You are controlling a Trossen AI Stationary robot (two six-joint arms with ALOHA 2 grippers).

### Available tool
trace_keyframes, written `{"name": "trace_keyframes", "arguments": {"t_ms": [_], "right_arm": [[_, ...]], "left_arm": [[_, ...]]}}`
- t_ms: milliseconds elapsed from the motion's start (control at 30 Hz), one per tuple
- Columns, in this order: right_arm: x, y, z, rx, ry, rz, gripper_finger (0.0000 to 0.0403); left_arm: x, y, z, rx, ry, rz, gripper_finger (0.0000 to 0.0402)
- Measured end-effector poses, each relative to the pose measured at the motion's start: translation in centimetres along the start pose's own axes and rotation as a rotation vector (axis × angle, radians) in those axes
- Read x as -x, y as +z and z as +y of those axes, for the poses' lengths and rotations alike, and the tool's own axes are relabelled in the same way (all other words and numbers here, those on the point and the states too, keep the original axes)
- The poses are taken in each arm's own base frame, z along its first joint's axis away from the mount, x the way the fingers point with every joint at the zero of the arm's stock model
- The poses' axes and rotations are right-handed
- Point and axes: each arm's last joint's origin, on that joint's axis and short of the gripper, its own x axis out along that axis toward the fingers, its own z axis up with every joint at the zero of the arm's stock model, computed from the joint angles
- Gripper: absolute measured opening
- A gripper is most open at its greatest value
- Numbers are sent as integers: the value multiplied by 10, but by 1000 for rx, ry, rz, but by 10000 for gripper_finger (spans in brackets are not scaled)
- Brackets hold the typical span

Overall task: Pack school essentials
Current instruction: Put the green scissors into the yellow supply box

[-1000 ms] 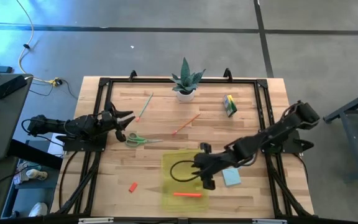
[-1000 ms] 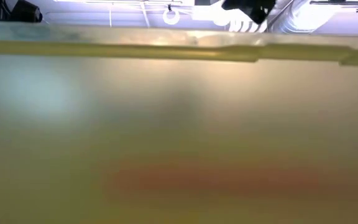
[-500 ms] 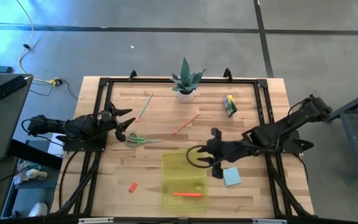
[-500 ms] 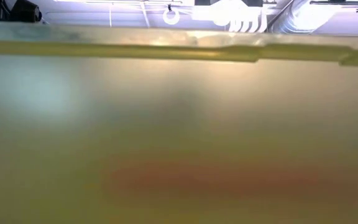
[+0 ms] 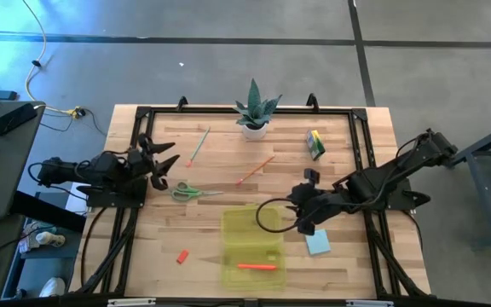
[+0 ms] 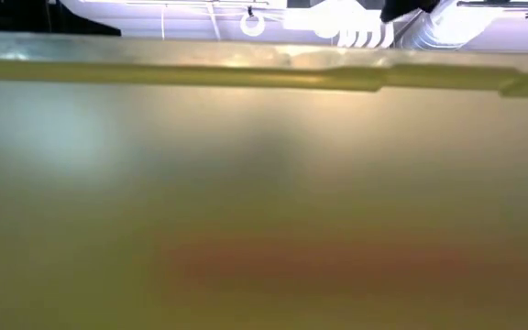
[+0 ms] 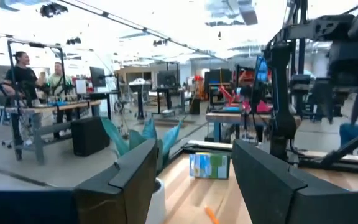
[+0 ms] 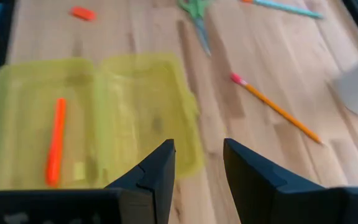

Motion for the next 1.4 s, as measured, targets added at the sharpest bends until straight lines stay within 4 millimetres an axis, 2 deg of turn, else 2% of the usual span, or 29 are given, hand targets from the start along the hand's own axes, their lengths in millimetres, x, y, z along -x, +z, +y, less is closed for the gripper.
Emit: {"name": "trace_keyframes", "arguments": {"t_ms": [400, 600, 833, 1033, 1200, 1400], "right_arm": [[-1, -4, -9, -47, -94, 37, 128], [-3, -3, -11, -64, -102, 37, 128], [-3, -3, -11, -88, -101, 36, 128], [-3, -3, -11, -88, -101, 36, 128], [-3, -3, -11, -88, -100, 37, 128], [-3, -3, -11, -87, -96, 40, 128]], "left_arm": [[-7, 43, 4, -48, -8, 310, 197], [-21, 52, -3, -139, -28, 555, 197], [-45, 43, -23, -290, -182, 773, 197], [-66, 31, -33, -407, -235, 929, 197], [-83, 29, -31, -342, -256, 1117, 197], [-84, 8, -26, -259, -309, 1400, 197]]}}
